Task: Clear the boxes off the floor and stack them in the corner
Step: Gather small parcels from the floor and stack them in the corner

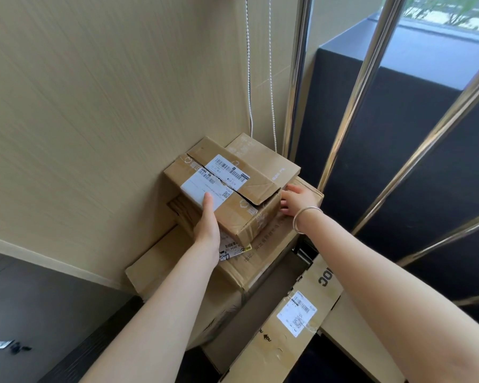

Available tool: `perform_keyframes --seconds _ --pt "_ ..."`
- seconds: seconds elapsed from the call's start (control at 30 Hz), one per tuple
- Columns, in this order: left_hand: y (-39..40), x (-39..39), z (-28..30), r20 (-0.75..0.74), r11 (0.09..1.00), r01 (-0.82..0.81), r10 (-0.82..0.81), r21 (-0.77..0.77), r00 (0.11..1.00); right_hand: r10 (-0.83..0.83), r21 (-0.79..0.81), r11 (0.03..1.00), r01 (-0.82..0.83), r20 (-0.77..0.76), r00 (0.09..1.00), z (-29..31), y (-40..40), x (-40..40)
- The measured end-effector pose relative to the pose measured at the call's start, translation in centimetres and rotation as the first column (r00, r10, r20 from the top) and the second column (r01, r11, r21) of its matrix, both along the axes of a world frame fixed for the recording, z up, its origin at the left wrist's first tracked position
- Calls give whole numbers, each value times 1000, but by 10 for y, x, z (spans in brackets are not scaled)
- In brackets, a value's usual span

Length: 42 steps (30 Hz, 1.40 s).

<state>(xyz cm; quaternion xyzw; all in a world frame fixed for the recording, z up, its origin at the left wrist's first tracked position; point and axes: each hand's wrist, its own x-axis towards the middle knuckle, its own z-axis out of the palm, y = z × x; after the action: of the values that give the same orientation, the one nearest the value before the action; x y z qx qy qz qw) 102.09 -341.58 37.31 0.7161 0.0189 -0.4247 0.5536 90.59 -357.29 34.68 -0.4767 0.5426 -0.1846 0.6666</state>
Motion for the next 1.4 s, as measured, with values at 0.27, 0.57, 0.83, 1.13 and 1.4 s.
perform_keyframes --seconds 0.27,0.57,0.83,1.13,1.4 --pt "18 1 28 38 996 74 -72 -49 997 -163 -60 985 162 -20 986 31 13 0" --pt "80 5 78 15 998 -17 18 -68 1000 -131 -422 903 83 -86 988 122 60 16" --pt "190 13 112 -2 981 -175 176 -82 984 45 -470 874 -125 -178 983 172 162 38" --pt "384 17 139 0 941 -318 320 -113 947 281 -449 804 -390 -291 914 183 357 82" --pt "650 -5 145 33 758 -647 651 -81 758 607 -406 623 -669 -288 740 176 619 119"
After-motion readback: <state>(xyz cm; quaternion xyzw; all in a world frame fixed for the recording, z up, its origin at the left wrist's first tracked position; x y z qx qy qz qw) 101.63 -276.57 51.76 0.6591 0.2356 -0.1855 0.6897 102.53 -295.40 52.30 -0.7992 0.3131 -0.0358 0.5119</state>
